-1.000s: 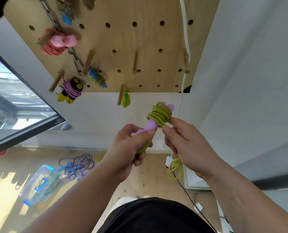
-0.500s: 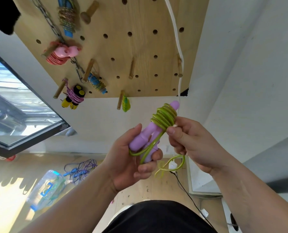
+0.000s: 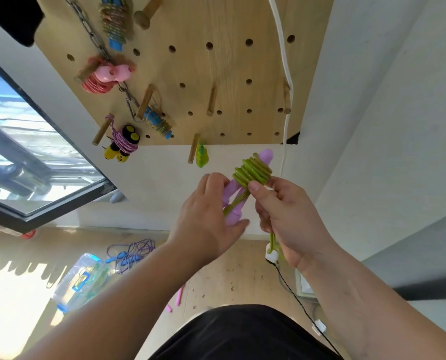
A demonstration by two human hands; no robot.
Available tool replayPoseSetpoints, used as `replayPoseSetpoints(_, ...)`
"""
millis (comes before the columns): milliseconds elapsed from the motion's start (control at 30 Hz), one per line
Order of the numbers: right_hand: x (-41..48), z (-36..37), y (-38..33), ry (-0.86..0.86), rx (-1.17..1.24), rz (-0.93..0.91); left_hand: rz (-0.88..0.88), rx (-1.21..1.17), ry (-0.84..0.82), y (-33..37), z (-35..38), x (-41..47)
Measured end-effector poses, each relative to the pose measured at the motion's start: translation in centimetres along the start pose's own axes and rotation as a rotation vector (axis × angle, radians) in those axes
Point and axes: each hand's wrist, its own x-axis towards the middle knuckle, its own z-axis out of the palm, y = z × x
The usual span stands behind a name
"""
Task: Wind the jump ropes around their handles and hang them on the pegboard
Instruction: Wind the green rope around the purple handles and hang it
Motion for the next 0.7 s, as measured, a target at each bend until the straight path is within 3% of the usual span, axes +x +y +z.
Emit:
replayPoseSetpoints(200, -0.3, 0.7, -0.8, -0.140, -0.085, -0.075, 0.029, -0.179, 0.225, -1.6, -0.5, -0.1)
replayPoseSetpoints(467, -0.4, -0.1, -1.2, -0.197, -0.322, -0.038, -0.498, -1.066, 0.111, -1.0, -1.2, -0.1)
replayPoseSetpoints(700, -1.9, -0.8, -3.3, -0.189, -0.849, -0.228, -0.585, -1.076, 0.117, -1.5, -1.4, -0.4)
